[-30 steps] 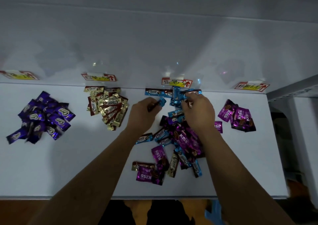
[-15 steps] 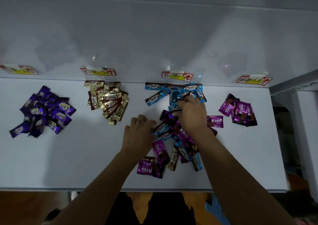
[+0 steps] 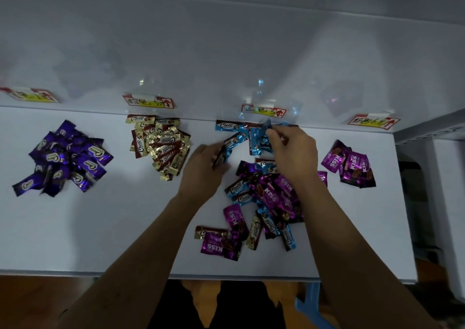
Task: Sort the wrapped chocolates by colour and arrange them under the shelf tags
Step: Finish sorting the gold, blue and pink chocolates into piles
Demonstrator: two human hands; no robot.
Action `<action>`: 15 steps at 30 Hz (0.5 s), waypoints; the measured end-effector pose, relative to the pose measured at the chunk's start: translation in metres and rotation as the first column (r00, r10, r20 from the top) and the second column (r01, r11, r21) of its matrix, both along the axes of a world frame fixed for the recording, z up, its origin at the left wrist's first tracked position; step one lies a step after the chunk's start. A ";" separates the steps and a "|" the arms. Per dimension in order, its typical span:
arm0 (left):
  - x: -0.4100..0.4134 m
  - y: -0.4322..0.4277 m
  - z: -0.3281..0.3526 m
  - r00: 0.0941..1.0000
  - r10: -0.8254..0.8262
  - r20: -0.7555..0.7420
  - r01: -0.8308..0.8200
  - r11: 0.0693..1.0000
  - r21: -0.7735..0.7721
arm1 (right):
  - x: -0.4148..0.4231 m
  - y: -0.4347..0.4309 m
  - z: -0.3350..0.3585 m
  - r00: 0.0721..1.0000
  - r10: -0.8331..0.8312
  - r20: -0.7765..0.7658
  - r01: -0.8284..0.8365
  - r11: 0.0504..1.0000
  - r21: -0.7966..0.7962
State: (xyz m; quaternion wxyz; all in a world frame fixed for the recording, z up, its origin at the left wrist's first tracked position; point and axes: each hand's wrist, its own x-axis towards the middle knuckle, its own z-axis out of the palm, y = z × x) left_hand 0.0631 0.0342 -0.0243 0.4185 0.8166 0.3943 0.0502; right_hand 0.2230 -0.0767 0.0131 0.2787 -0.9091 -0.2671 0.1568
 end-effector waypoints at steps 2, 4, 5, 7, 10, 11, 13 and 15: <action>0.023 0.004 0.013 0.994 0.049 0.094 -0.052 0.998 0.024 | -0.003 -0.011 -0.005 1.000 -0.009 0.005 0.010 0.998 -0.064; 0.036 0.007 0.022 0.991 0.048 0.121 -0.056 0.996 0.065 | -0.008 -0.025 -0.016 1.000 -0.013 -0.002 0.013 0.991 -0.134; 0.036 0.006 0.023 0.997 0.014 0.080 -0.022 0.995 0.099 | -0.010 -0.031 -0.021 1.000 -0.007 -0.003 0.007 0.987 -0.163; 0.027 -0.006 0.016 0.991 -0.091 -0.098 0.102 0.988 0.119 | -0.013 -0.037 -0.026 1.000 0.006 0.006 -0.004 0.978 -0.210; 0.002 -0.037 0.000 0.941 -0.154 -0.302 0.175 0.984 0.042 | -0.017 -0.038 -0.029 0.999 0.033 0.000 -0.032 0.955 -0.294; -0.004 -0.047 -0.004 0.937 -0.134 -0.323 0.158 0.986 0.047 | -0.019 -0.038 -0.030 0.999 0.048 0.001 -0.045 0.944 -0.328; -0.010 -0.058 -0.010 0.942 -0.067 -0.328 0.101 0.991 0.088 | -0.021 -0.038 -0.033 0.999 0.051 -0.005 -0.049 0.932 -0.360; -0.009 -0.062 -0.012 0.944 -0.039 -0.328 0.077 0.991 0.106 | -0.021 -0.038 -0.036 1.000 0.014 -0.027 -0.022 0.943 -0.333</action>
